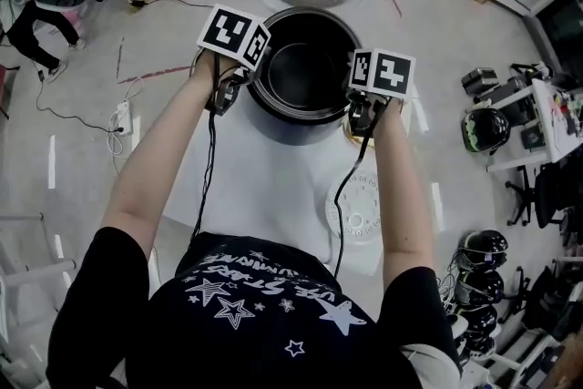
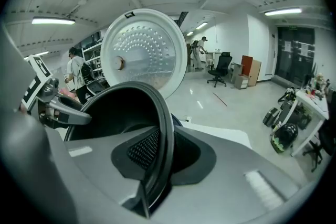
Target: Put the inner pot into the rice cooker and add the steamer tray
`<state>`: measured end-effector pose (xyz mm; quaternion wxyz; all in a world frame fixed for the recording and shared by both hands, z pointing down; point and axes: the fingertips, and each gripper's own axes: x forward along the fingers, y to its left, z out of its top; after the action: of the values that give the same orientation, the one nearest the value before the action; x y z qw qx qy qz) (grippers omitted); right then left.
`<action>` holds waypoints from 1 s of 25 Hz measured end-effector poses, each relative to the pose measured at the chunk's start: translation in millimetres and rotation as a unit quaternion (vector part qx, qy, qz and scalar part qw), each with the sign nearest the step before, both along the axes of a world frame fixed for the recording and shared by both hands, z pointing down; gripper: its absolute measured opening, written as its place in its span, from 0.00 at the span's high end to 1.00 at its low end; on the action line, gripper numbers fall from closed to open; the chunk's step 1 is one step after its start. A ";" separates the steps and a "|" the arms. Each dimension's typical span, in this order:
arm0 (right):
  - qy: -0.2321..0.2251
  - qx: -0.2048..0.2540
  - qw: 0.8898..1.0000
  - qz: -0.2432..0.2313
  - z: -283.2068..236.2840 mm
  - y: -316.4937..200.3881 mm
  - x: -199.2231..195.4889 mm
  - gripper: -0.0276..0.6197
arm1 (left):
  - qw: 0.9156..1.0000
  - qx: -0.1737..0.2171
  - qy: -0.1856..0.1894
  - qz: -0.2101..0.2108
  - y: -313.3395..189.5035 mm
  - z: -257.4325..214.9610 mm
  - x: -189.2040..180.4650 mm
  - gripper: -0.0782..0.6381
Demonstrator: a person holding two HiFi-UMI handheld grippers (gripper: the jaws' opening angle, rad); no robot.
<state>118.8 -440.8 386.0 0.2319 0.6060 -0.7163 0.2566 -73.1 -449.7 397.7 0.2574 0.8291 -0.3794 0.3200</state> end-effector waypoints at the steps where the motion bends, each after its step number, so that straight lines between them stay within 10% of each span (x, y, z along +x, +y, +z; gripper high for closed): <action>1: 0.001 -0.008 1.000 0.001 5.3 -0.3 -0.1 0.83 | 1.000 0.003 -0.013 0.008 0.0 2.9 0.2 0.74; 16: 0.028 -0.033 0.999 -0.001 38.3 -4.4 1.6 0.82 | 0.993 0.020 -0.108 0.038 -8.4 33.1 1.3 0.68; 25: 0.008 -0.014 0.999 -0.048 29.8 1.4 -15.0 0.42 | 0.991 0.070 -0.096 0.054 -10.3 27.8 4.0 0.46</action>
<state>103.9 -439.4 415.8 0.2586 0.5694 -0.7391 0.2504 -69.1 -460.0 425.5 0.1431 0.8296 -0.3789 0.3844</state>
